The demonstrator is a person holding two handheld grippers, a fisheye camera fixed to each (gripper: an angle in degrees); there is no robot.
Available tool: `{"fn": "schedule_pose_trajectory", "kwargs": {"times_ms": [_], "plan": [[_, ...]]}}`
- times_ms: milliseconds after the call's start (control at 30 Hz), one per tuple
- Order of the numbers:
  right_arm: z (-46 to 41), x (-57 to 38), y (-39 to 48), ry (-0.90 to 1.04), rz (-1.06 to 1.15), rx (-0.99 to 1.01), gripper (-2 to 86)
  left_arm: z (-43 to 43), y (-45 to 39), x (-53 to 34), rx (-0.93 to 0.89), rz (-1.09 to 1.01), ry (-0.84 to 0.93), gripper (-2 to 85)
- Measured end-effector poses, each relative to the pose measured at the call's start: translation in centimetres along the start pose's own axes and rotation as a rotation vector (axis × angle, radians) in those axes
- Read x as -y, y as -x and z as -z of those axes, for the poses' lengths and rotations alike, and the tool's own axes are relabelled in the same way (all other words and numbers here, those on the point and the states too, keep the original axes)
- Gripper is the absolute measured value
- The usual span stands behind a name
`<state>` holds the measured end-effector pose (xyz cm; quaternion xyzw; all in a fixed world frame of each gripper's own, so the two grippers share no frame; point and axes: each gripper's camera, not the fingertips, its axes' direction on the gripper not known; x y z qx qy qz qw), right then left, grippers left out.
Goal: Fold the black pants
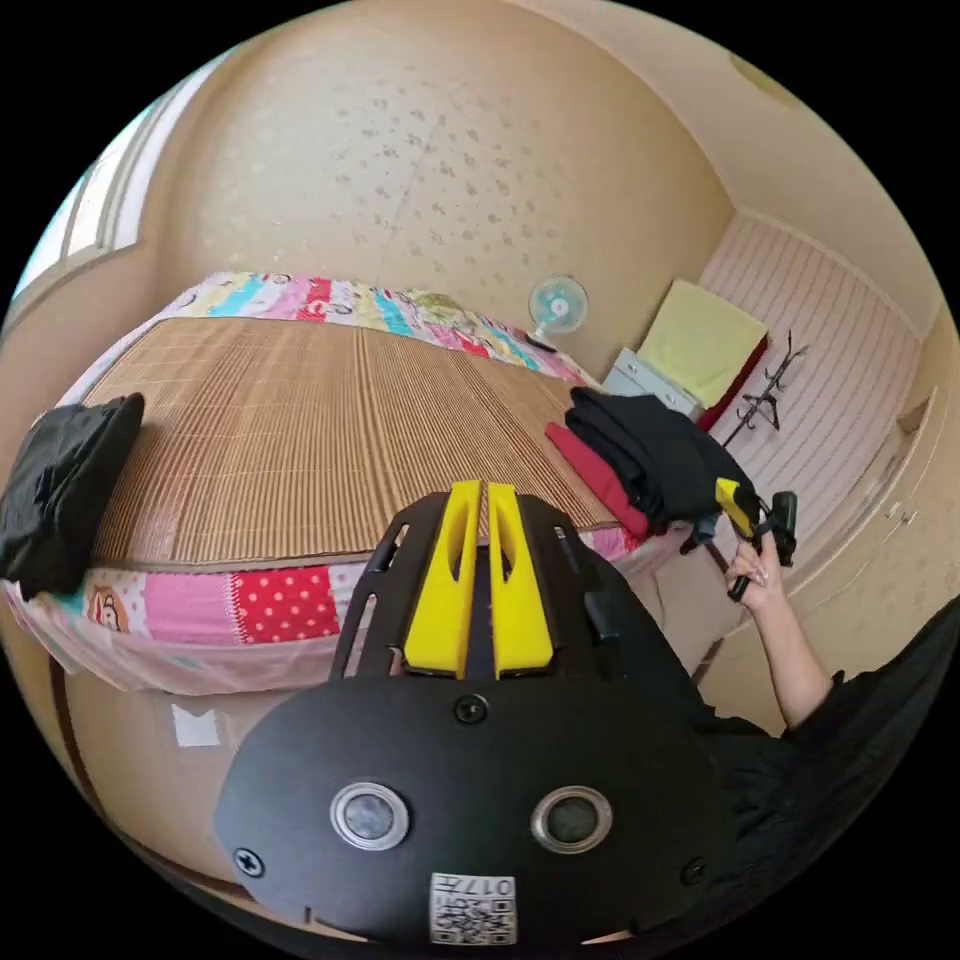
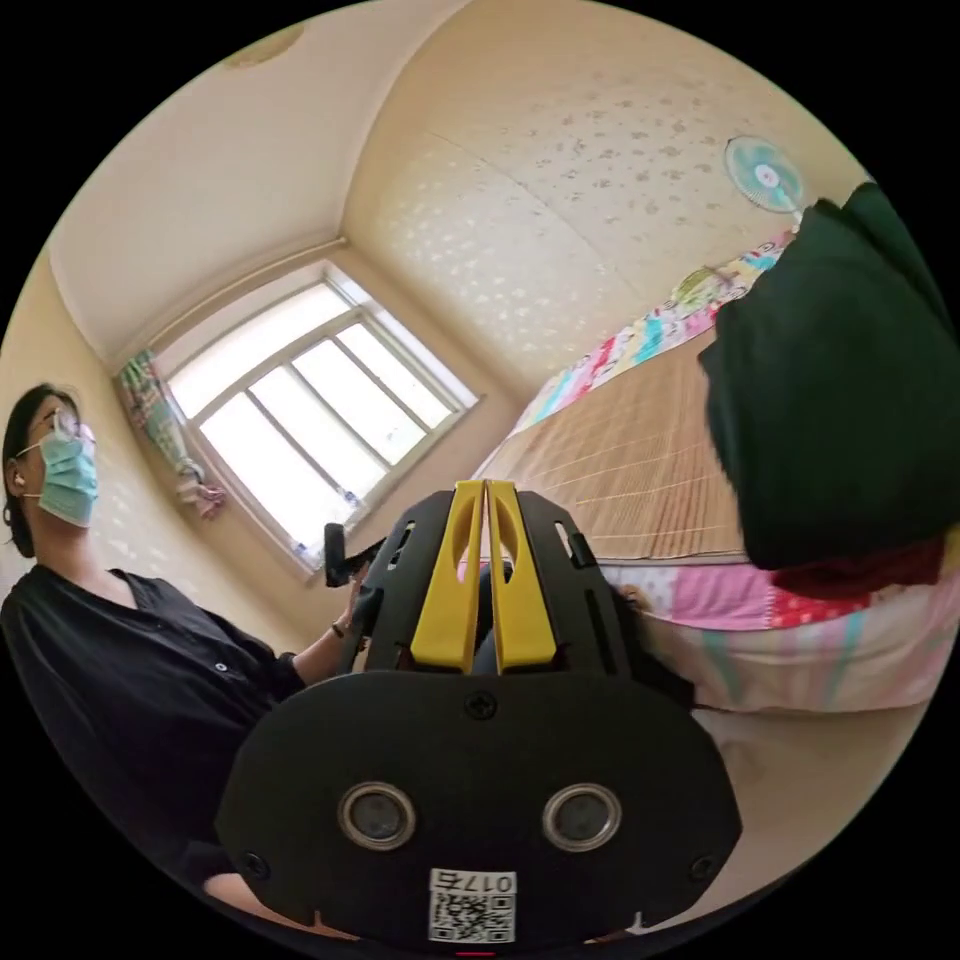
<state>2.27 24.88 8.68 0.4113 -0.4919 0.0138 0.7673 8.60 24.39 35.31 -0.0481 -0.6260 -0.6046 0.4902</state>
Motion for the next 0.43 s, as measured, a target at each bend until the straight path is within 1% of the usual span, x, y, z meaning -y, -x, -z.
{"fn": "schedule_pose_trajectory", "kwargs": {"times_ms": [33, 67, 100, 133, 167, 233, 267, 333, 367, 433], "plan": [[-2.3, -1.4, -0.1, 0.025, -0.042, 0.093, 0.5, 2.4, 4.1, -1.3, -0.005, 0.109, -0.053, 1.2], [-4.4, -2.8, 0.0, 0.045, -0.075, 0.156, 0.5, 3.5, 6.1, -1.9, 0.002, 0.161, -0.069, 1.5], [-5.5, -3.4, 0.1, 0.057, -0.089, 0.179, 0.4, 5.4, 9.6, -2.5, 0.028, 0.24, -0.087, 2.2], [-7.5, -4.5, 0.3, 0.091, -0.11, 0.209, 0.4, 7.3, 12.7, -2.6, 0.069, 0.286, -0.097, 4.7], [-9.2, -5.1, 0.7, 0.14, -0.122, 0.238, 0.4, 8.3, 13.9, -2.4, 0.099, 0.295, -0.102, 6.0], [-11.2, -5.5, 1.6, 0.21, -0.117, 0.263, 0.5, 12.0, 17.8, 0.0, 0.262, 0.295, -0.122, 7.1], [-12.1, -5.7, 2.5, 0.246, -0.1, 0.255, 0.5, 12.8, 18.6, 1.0, 0.302, 0.285, -0.127, 7.2], [-13.2, -6.0, 3.8, 0.303, -0.062, 0.224, 0.5, 15.1, 21.7, 5.4, 0.439, 0.233, -0.137, 7.5], [-13.8, -6.4, 4.4, 0.345, -0.042, 0.191, 0.5, 15.3, 22.6, 6.5, 0.466, 0.226, -0.129, 7.7], [-14.3, -6.9, 5.2, 0.391, -0.016, 0.156, 0.5, 14.5, 26.7, 10.5, 0.548, 0.234, -0.049, 8.8]]}}
